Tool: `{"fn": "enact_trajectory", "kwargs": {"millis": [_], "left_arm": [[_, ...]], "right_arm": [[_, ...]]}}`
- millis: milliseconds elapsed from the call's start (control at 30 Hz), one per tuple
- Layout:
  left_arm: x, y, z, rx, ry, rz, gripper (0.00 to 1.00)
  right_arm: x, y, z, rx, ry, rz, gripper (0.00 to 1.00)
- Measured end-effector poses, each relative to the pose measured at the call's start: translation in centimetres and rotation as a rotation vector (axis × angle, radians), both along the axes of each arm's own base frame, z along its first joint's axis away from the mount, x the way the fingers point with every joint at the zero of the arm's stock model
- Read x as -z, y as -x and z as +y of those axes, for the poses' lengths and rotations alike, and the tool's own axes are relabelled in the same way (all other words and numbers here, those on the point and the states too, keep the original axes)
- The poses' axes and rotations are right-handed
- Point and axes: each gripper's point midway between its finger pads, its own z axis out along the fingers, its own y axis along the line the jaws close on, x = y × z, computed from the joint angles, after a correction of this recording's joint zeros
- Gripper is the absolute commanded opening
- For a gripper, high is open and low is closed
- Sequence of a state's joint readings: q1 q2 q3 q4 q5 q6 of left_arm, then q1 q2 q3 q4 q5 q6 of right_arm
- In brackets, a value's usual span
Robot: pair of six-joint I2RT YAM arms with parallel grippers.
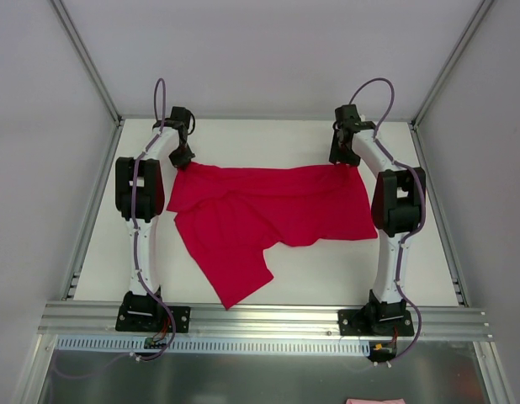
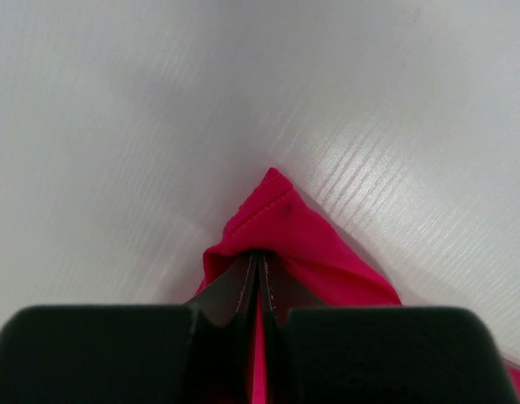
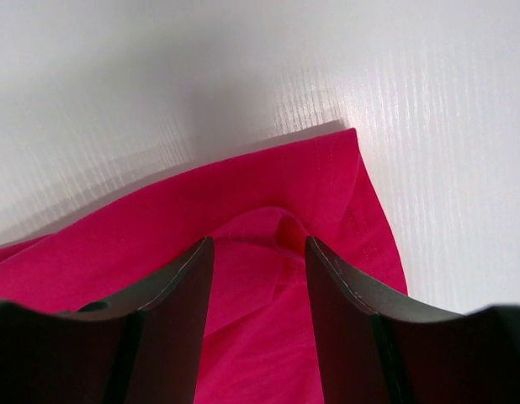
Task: Fold and stack the t-shirts
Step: Fold the flattened tshirt in 1/3 of the way
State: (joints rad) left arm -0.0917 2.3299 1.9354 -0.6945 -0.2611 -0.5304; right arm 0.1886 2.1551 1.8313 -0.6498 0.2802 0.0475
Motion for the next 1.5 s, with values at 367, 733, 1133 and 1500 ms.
{"fn": "enact_trajectory", "kwargs": {"millis": [367, 733, 1133, 1500], "left_arm": [[0.0, 0.0, 0.0, 0.006, 0.0, 0.001, 0.0], [0.0, 0.0, -0.2, 0.02, 0.009, 0.002, 0.0], [0.0, 0.0, -0.2, 0.026, 0.009, 0.003, 0.0], [0.0, 0.0, -0.3, 0.033, 0.014, 0.004, 0.0]], "right_arm": [[0.1, -1.0, 0.2, 0.014, -0.015, -0.01, 0.3], [0.0, -0.6, 0.1, 0.006, 0.013, 0.004, 0.01], [-0.6, 4.9, 2.2, -0.095, 0.297, 0.111, 0.01], [-2.5, 9.3, -1.5, -0.05, 0.476, 0.179, 0.01]]}}
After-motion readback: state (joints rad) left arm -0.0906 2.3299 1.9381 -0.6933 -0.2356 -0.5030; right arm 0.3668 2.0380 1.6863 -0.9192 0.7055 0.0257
